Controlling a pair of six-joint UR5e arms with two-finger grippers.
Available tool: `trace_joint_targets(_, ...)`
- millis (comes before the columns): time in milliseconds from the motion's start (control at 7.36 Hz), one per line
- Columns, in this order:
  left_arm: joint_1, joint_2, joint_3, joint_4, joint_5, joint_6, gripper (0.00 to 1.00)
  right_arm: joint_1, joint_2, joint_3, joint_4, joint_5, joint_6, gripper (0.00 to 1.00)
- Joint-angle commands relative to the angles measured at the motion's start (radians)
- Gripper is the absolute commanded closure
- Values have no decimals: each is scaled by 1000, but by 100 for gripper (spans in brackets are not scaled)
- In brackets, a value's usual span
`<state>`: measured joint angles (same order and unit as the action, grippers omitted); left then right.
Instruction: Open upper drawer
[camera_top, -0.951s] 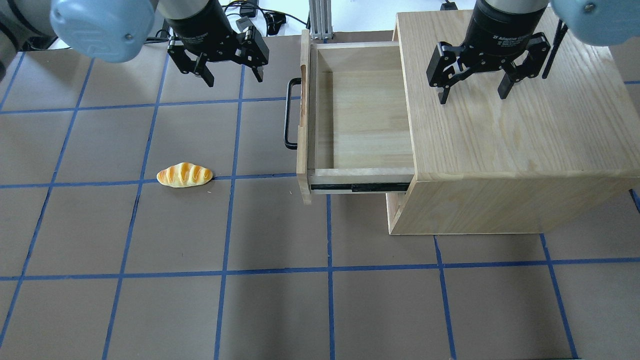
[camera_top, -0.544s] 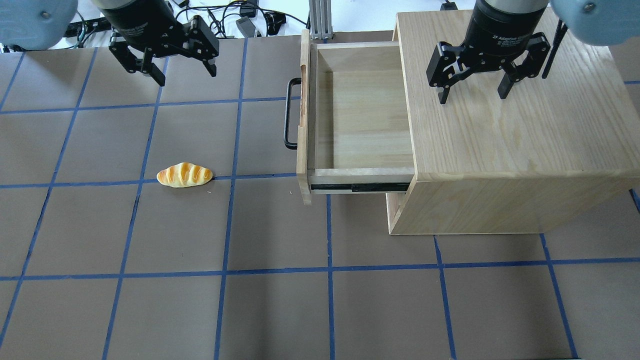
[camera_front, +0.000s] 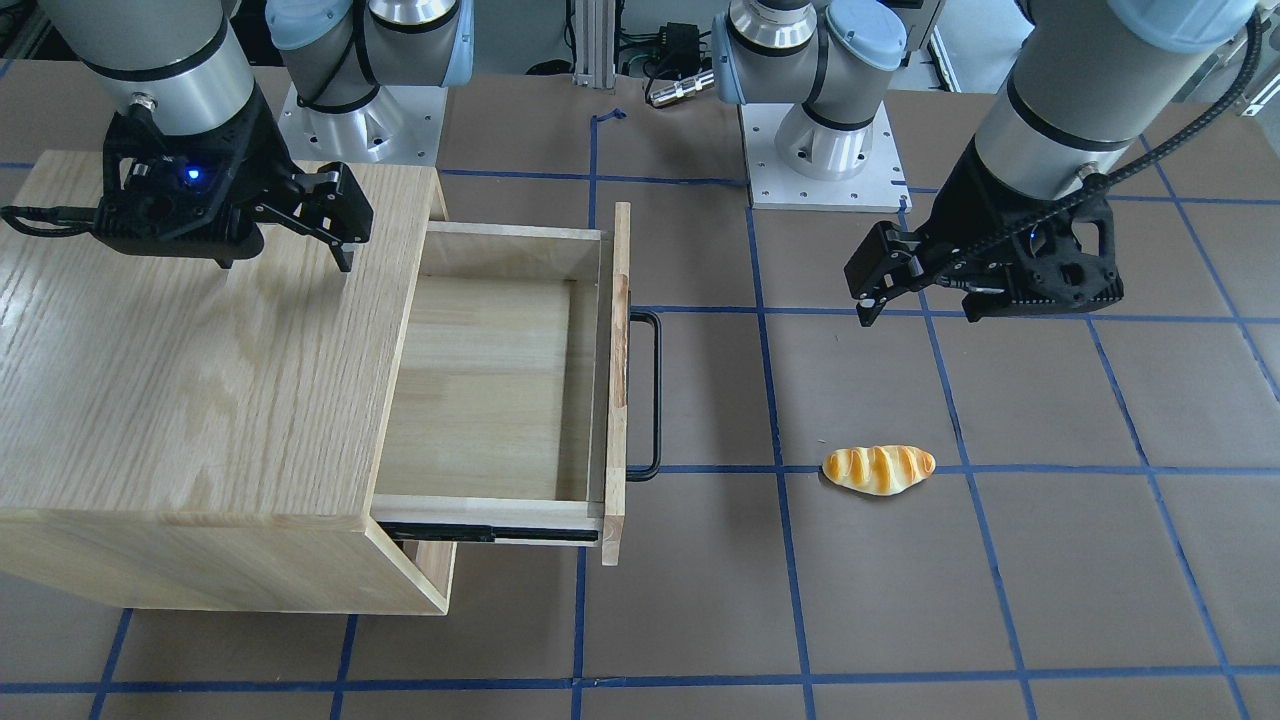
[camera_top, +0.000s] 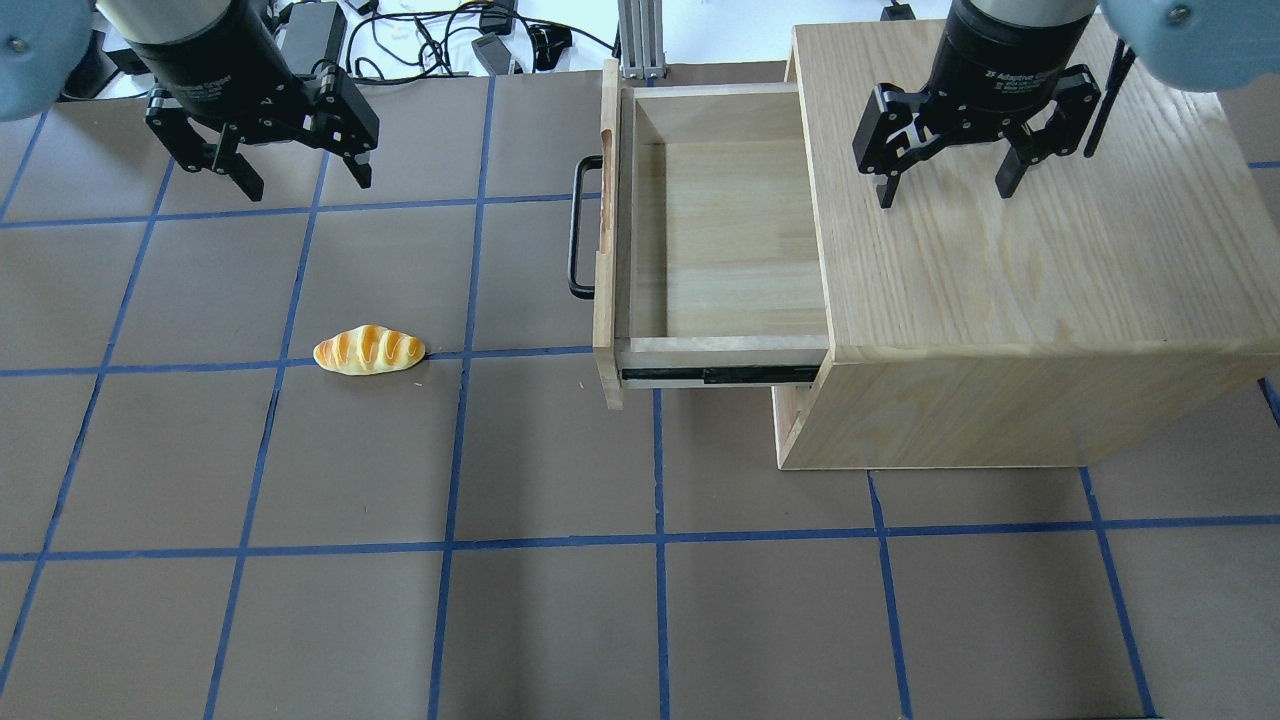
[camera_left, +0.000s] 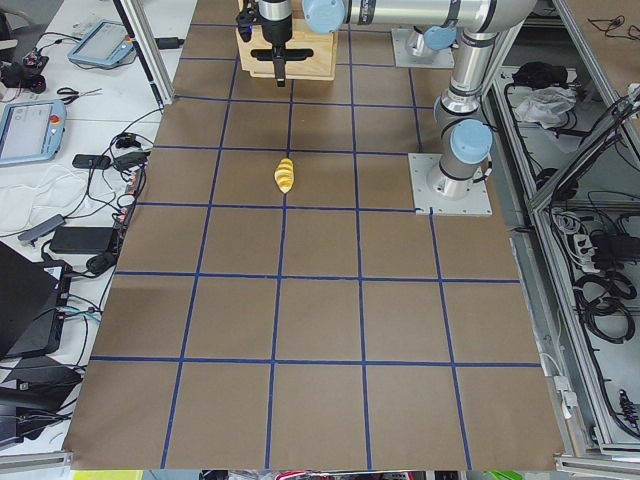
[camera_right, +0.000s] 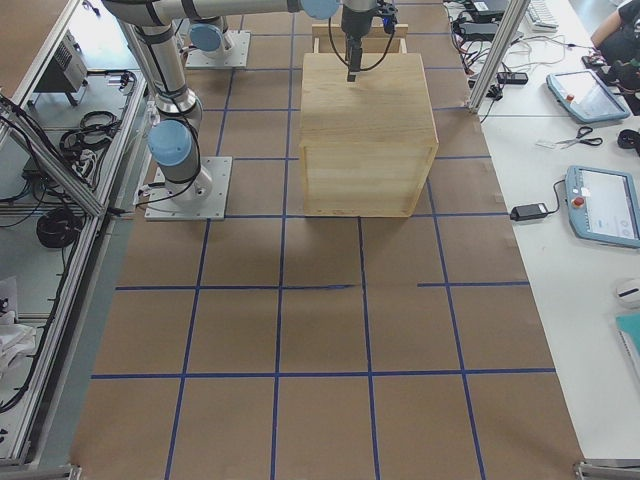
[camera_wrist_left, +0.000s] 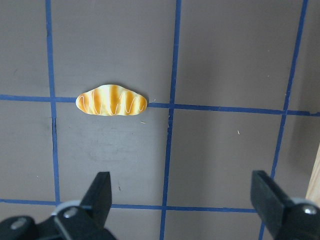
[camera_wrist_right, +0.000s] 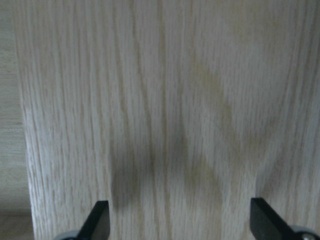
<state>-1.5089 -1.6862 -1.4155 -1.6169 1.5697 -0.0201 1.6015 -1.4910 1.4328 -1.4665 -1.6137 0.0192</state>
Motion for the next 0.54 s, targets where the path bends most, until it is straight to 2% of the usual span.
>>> trace_joint_targets(0,6,25,-17,-21,10,0,0,0,0,0,0,0,-1,0)
trace_joint_targets(408,6,45,-33,-20,9,2,0,0,0,0,0,0,1,0)
